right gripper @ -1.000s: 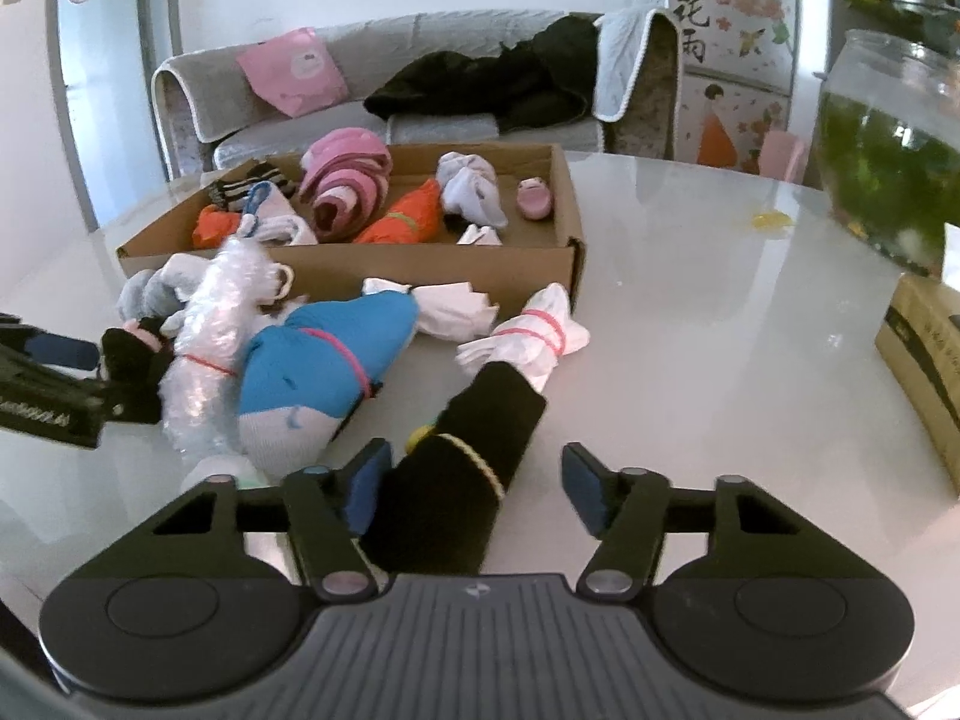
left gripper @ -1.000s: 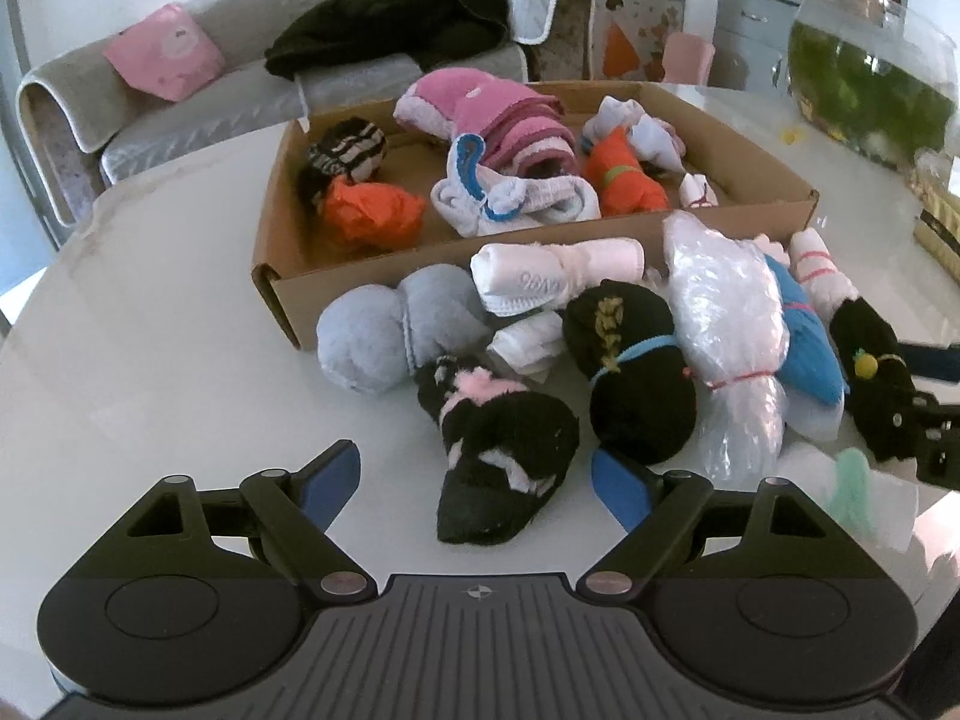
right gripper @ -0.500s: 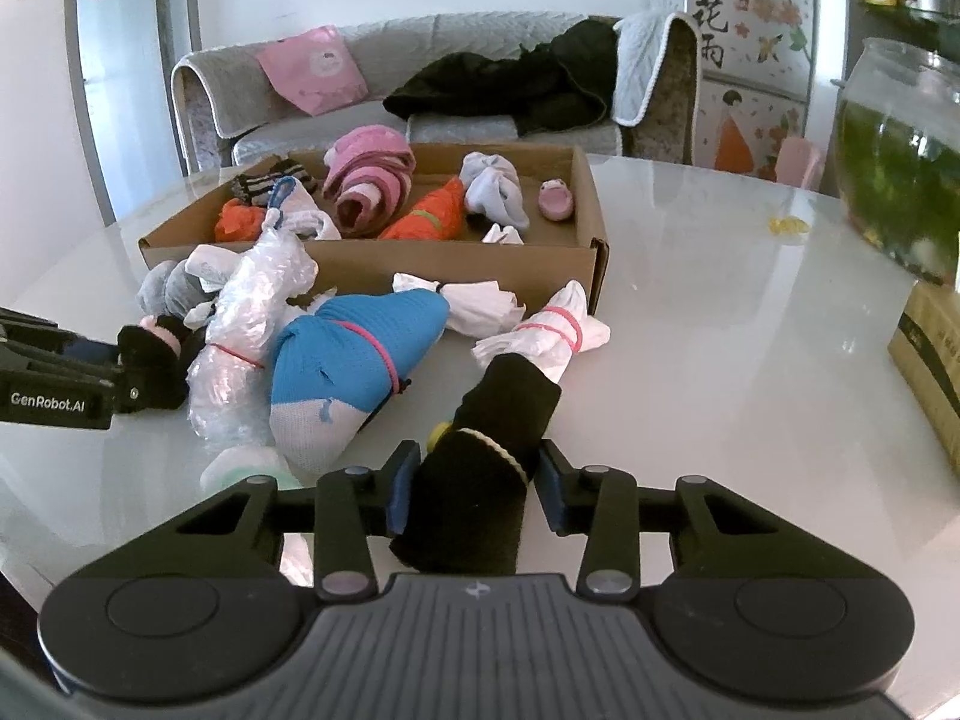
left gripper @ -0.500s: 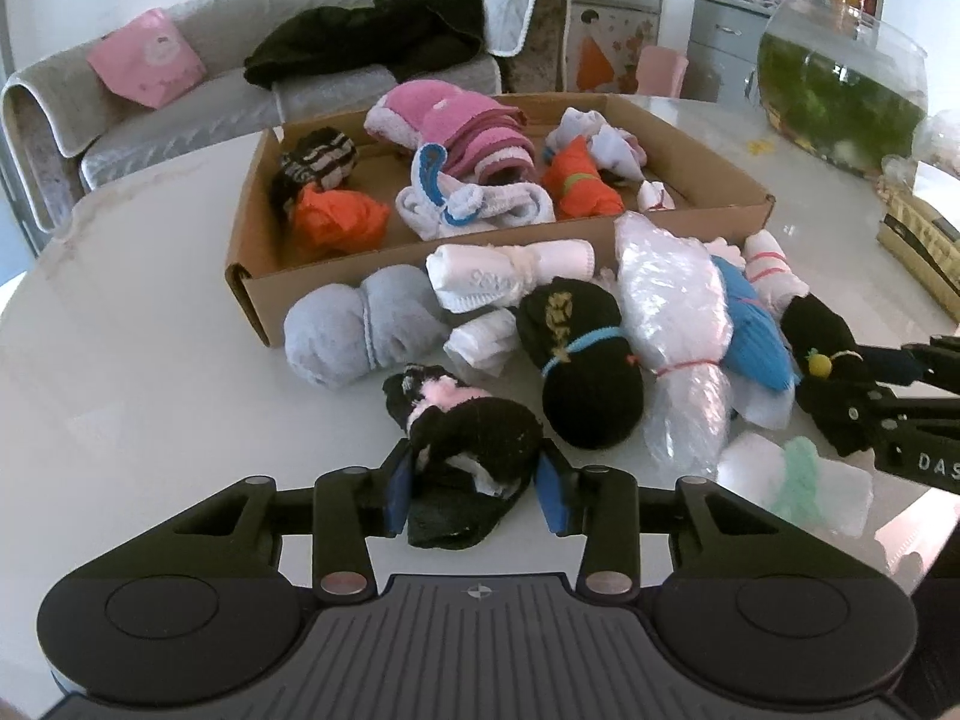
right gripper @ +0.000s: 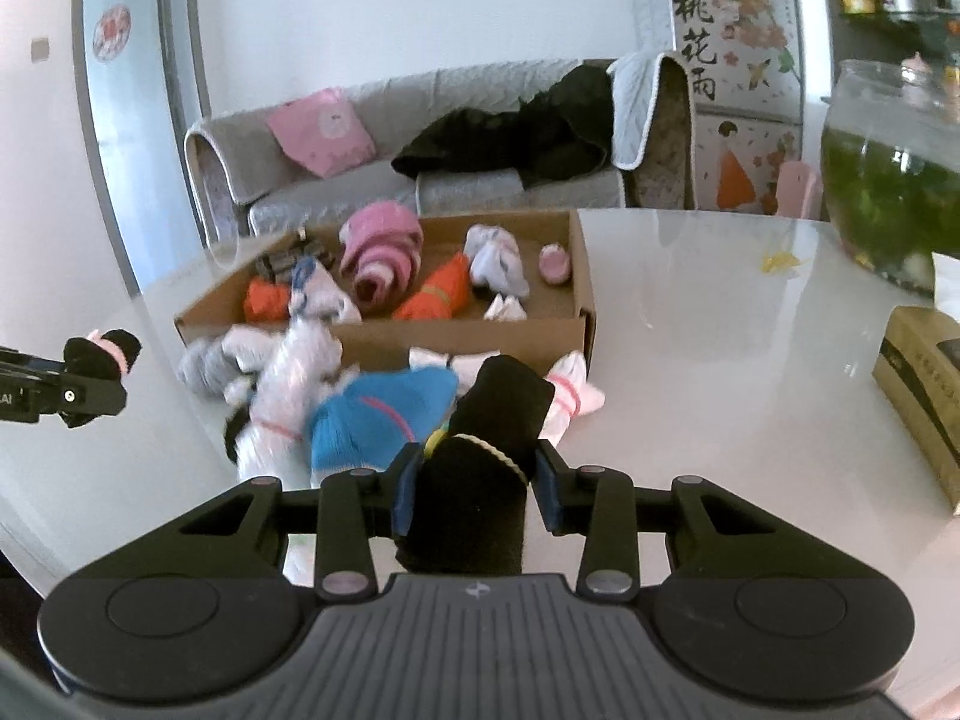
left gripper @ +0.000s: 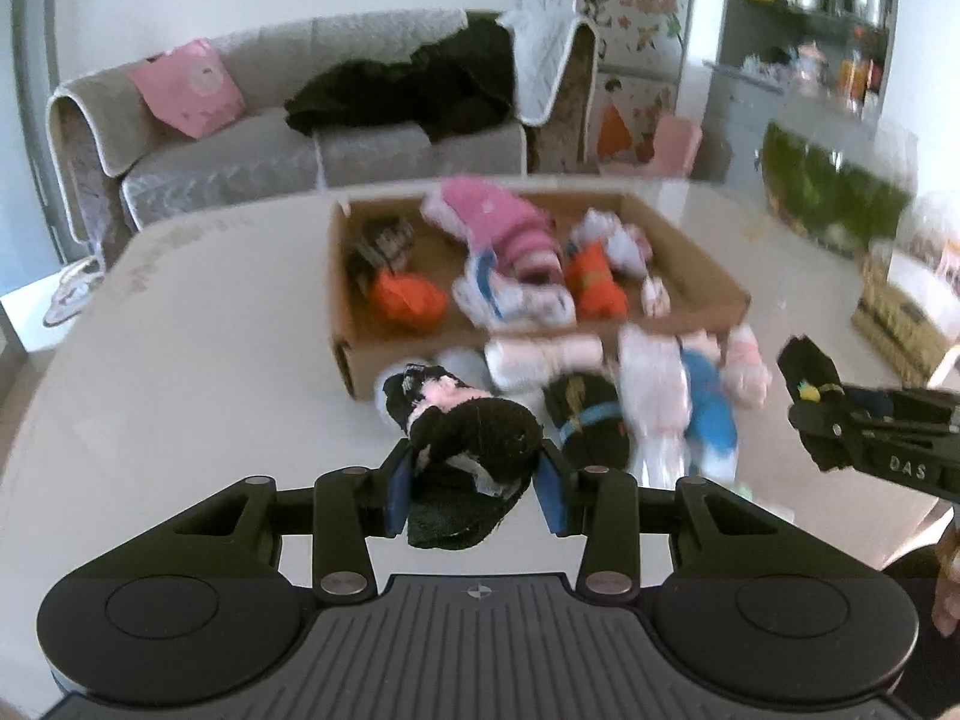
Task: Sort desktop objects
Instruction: 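Carry both black socks into the box and open both tools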
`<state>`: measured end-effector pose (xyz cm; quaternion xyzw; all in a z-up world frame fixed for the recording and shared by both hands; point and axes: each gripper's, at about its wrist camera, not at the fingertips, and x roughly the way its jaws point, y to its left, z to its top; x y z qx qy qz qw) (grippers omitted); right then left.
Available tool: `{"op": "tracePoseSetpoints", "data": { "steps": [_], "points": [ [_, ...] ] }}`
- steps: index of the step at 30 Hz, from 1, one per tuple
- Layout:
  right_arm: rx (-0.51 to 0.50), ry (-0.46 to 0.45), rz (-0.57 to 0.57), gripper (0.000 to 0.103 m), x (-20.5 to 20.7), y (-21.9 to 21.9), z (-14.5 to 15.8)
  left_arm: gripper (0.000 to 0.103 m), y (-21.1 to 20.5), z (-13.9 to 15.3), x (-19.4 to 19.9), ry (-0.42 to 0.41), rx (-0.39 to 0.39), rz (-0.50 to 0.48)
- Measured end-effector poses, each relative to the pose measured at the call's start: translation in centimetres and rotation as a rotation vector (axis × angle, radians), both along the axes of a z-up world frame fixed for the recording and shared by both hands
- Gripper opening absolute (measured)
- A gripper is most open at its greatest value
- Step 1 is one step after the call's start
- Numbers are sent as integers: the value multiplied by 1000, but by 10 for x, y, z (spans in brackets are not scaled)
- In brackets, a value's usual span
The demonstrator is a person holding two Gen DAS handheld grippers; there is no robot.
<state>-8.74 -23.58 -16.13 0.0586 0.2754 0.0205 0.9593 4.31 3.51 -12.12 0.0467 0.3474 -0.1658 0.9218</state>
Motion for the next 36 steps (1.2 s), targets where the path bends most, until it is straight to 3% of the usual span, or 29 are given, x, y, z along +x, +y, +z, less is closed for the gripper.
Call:
{"op": "tracePoseSetpoints", "data": {
  "steps": [9,16,31,36],
  "points": [
    [16,-104,-3,35,12,-19,59,49,16,66,22,-87,-45,27],
    [49,-162,6,35,37,-38,93,49,19,100,47,-121,-56,30],
    [226,-154,128,36,89,-56,107,49,-16,116,89,-111,-61,-35],
    [219,-138,154,36,101,-49,107,49,-27,112,101,-101,-60,-55]
  ]
}}
